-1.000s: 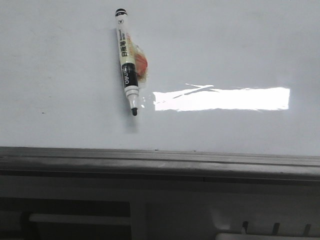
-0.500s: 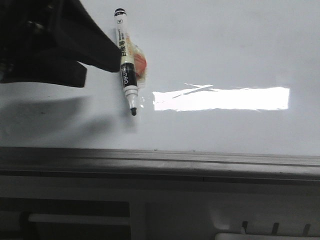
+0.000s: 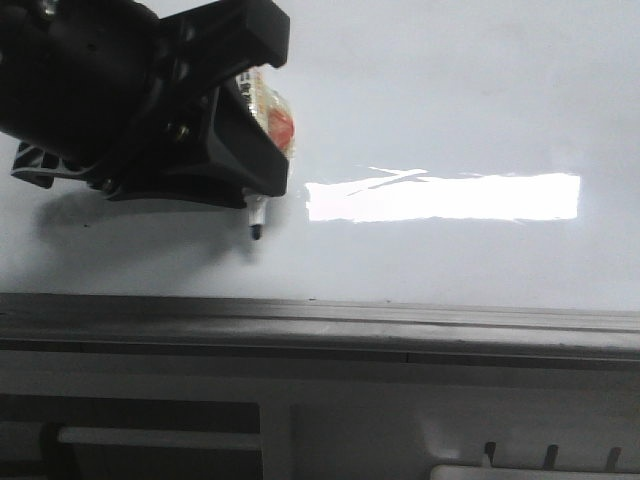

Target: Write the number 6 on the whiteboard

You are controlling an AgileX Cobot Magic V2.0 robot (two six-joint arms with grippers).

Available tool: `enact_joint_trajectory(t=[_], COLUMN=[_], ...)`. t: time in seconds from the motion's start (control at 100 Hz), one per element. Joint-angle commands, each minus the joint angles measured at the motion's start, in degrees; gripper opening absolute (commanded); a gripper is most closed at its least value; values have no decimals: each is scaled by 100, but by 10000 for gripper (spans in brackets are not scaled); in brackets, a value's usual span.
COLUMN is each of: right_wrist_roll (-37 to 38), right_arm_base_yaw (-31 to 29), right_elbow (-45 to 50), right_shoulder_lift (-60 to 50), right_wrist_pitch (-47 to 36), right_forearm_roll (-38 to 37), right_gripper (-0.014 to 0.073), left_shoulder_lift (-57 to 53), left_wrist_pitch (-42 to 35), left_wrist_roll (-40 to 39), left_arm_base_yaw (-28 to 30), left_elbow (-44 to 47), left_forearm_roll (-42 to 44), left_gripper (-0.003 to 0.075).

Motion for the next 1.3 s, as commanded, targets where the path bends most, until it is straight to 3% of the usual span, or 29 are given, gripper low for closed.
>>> enact_joint_trajectory(t=[0.0,0.07,0.11,0.24,0.36,0.48,0.64,1.29], right_wrist_roll=[-74,-531,-1165,-3454,-4739,-5608,-6709,-7923], right_arm_base_yaw=[8,21,73,334,626,832,1132,1990], right_elbow=[-204,-228,-240,-290,-290,-290,-290,-367], right_shoulder_lift=[118,118,131,432,999,1573,2032,3046], right_wrist_pitch=[-393,-382,-368,21,597,923,1024,216], right_forearm_roll=[43,431,892,2510,3321,3887,4673,5163], right_gripper=[406,406,406,406,406,407,407,408], left_shoulder_lift=[-89,-217,-341,-690,-872,-895,-895,-895], left_wrist_pitch=[-219,88,340,1798,2841,2885,2539,1897], left_wrist_roll=[8,90,368,1921,3140,3317,3317,3353], left_arm_base_yaw=[-18,-57,-102,-318,-554,-766,-865,-865], left_elbow=[-153,-153,-187,-279,-279,-279,-279,-287], left_forearm_roll=[-59,164,424,1517,2560,3181,3207,3207], left_gripper=[-22,-19,-19,-19,-19,-19,-19,-19])
